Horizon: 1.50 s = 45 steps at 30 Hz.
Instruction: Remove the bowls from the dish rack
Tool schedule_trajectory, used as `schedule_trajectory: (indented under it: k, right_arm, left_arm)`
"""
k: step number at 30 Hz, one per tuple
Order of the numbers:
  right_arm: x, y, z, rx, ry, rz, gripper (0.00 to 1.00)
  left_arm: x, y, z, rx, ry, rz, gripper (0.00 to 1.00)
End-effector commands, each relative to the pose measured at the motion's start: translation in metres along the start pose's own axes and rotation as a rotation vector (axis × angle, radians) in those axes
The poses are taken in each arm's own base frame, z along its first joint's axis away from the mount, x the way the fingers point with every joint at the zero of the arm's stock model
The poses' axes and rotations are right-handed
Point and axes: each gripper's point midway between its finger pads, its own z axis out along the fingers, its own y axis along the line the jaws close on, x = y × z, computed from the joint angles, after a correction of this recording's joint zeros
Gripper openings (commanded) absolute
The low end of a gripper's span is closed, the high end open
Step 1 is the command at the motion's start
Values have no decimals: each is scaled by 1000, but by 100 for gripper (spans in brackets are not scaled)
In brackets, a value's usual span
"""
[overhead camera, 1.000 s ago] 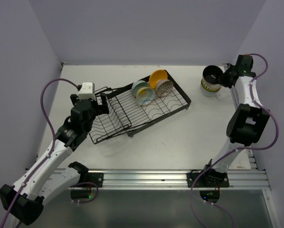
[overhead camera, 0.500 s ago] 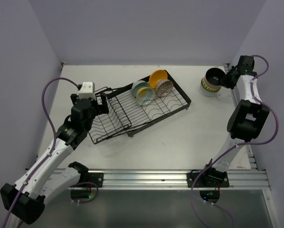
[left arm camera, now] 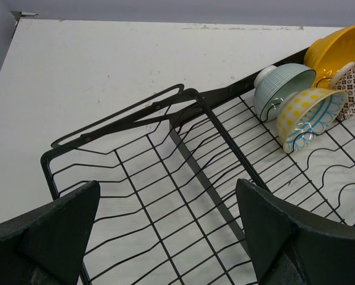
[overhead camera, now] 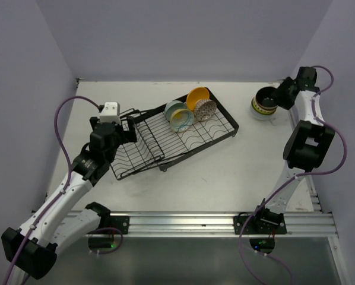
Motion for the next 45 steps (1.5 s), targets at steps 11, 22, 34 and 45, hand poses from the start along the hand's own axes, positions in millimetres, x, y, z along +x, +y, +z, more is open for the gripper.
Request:
schedule_trajectory:
  k: [11, 22, 34, 45]
  right_arm:
    - [-35, 11, -29, -2, -93, -52, 63]
    - [-27, 6, -35, 4, -95, -57, 14]
    - [-19, 5, -29, -7, -73, -53, 22]
    - [-46, 27, -75, -44, -140, -58, 74]
  left_arm:
    - [-21, -2, -2, 17, -43, -15, 100]
    - [-22, -4, -3, 27, -46, -17, 100]
    - [-20, -5, -1, 35, -37, -14, 100]
    - [-22, -6, -2, 36, -42, -25, 100]
